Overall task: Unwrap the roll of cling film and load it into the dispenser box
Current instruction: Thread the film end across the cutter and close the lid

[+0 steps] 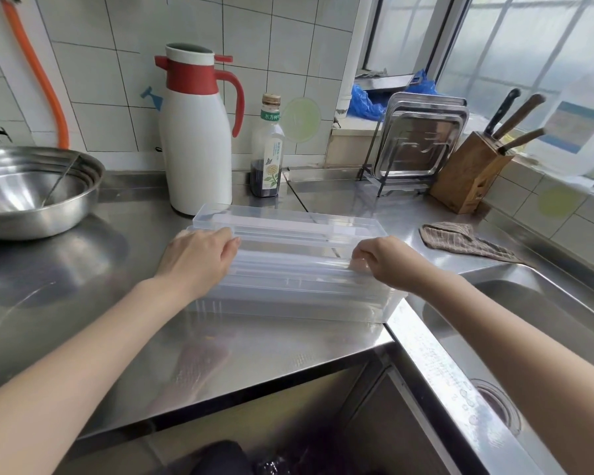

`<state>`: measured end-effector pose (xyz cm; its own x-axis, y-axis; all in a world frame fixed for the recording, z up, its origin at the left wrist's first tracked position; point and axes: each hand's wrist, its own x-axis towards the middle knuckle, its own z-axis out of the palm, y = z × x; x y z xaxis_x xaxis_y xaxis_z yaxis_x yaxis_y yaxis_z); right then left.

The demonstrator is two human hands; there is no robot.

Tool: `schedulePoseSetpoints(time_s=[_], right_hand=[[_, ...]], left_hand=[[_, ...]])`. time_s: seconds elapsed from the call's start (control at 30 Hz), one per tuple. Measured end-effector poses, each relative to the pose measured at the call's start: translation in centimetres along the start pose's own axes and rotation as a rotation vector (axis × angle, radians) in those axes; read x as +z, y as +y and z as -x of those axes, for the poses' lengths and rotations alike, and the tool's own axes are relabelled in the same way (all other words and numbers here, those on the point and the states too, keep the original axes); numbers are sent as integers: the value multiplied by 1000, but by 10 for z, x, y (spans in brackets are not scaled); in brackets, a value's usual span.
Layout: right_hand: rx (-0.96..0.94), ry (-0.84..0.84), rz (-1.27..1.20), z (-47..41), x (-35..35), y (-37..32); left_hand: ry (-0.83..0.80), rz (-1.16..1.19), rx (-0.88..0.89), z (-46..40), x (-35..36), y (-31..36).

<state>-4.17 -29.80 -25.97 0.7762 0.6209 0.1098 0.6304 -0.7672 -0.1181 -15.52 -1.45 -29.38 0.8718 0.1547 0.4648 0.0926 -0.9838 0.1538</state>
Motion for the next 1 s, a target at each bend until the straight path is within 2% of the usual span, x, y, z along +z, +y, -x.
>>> schedulePoseSetpoints(time_s=[0.13,0.43,0.7,0.9,1.0], right_hand=[[-3,-79,29,-10,-9,-2],[-9,-199,138,-22,-30,-4],[-86,-132,303,-14,-30,-4],[-88,-41,218,-7,-31,4],[-98,-36,169,-5,-36,5]], left_hand=[[14,-24,1,-1,4,2],[-92,-52,22,-4,-11,0],[-220,-88,-52,-18,-23,-1],[-251,-43,-49,-22,-25,20],[-278,114,28,-32,-20,52]])
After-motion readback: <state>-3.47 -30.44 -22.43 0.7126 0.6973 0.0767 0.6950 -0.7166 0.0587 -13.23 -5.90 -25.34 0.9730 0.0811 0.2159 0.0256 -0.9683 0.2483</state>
